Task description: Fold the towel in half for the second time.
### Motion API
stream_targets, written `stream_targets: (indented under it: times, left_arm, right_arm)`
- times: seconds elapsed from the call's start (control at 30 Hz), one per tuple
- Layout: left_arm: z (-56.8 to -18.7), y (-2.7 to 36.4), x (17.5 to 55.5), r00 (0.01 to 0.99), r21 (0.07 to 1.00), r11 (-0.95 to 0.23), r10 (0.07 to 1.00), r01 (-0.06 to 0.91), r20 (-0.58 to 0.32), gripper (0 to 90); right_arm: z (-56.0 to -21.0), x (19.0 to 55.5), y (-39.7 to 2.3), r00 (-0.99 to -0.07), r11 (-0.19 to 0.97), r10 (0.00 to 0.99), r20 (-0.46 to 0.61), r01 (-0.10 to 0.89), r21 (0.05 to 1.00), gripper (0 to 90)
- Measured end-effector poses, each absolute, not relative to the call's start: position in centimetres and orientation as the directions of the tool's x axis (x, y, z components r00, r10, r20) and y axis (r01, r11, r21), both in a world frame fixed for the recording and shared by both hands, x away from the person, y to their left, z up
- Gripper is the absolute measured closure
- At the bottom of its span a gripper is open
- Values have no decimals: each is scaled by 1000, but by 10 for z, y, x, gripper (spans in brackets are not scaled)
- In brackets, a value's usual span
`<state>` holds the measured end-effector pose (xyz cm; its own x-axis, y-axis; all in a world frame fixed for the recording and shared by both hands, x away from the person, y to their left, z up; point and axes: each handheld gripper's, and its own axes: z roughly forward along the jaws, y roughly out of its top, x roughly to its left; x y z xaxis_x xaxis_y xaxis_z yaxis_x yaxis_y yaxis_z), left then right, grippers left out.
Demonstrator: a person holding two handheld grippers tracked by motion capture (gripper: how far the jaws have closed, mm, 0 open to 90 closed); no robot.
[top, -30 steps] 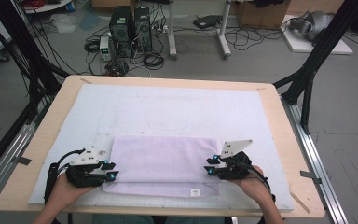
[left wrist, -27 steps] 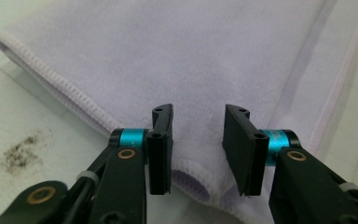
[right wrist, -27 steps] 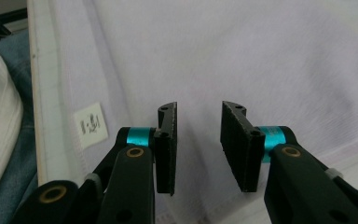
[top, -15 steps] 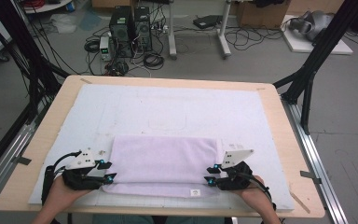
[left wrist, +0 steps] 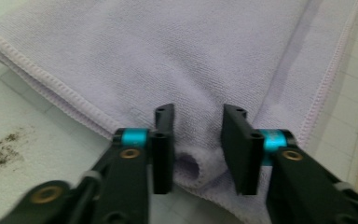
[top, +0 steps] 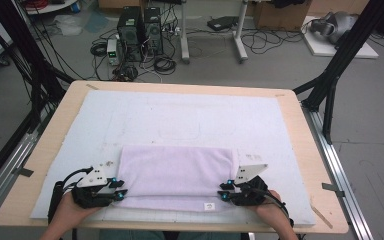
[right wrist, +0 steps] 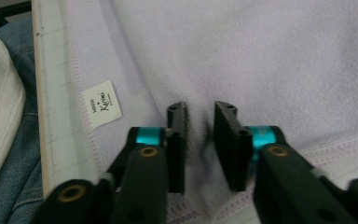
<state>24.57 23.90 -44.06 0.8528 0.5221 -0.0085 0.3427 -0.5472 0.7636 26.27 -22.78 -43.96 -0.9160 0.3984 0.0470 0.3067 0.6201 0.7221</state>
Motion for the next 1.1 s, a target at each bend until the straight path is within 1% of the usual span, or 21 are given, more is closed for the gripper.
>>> stream_targets:
  times: [0.07, 0.13, 0.2, 0.27, 0.4, 0.5, 0.53, 0.57, 0.6, 0.63, 0.67, 0.7, 0.77, 0.93, 1.1]
  left_arm:
    - [-440, 238, 245, 854, 762, -553, 520, 337, -1, 808]
    - [-439, 239, 245, 849, 767, -544, 528, 341, -3, 837]
    - [-434, 242, 244, 843, 777, -533, 537, 336, 4, 844]
    - [-427, 246, 244, 838, 792, -511, 546, 335, -2, 844]
    - [-405, 251, 237, 836, 816, -493, 549, 302, 23, 844]
    - [-400, 253, 226, 849, 808, -512, 528, 291, 29, 843]
    - [-404, 253, 223, 859, 796, -523, 512, 305, 8, 835]
    - [-408, 254, 221, 861, 784, -531, 509, 321, -7, 796]
    - [-412, 255, 220, 859, 777, -536, 512, 330, -12, 710]
    - [-417, 256, 220, 853, 776, -527, 521, 347, -27, 641]
    - [-421, 257, 221, 847, 775, -520, 531, 360, -38, 586]
    - [-424, 259, 223, 843, 778, -509, 536, 369, -49, 557]
    - [-427, 259, 226, 839, 784, -498, 542, 371, -52, 562]
    - [-428, 254, 230, 842, 788, -496, 537, 364, -51, 564]
    - [-419, 249, 241, 836, 804, -474, 546, 360, -53, 524]
  right_arm:
    - [-439, 264, -226, -918, 626, 393, 47, 305, 718, 828]
    - [-437, 264, -224, -923, 636, 384, 35, 292, 714, 845]
    - [-434, 264, -226, -923, 633, 383, 37, 291, 718, 850]
    - [-426, 265, -230, -923, 607, 384, 37, 283, 742, 851]
    - [-401, 260, -236, -929, 582, 369, 28, 254, 773, 850]
    - [-384, 249, -234, -952, 603, 306, 15, 206, 771, 842]
    - [-384, 247, -234, -958, 609, 284, 34, 208, 765, 823]
    - [-386, 244, -233, -966, 616, 247, 76, 217, 757, 777]
    - [-390, 243, -233, -965, 620, 243, 98, 232, 750, 716]
    - [-393, 243, -233, -963, 616, 247, 110, 243, 749, 703]
    - [-396, 244, -234, -962, 606, 247, 116, 247, 756, 689]
    - [-399, 245, -235, -958, 592, 257, 126, 259, 763, 676]
    - [-406, 250, -235, -947, 575, 287, 142, 289, 766, 661]
    - [-421, 255, -233, -941, 595, 306, 145, 308, 743, 644]
    - [-415, 269, -238, -924, 557, 362, 125, 322, 766, 593]
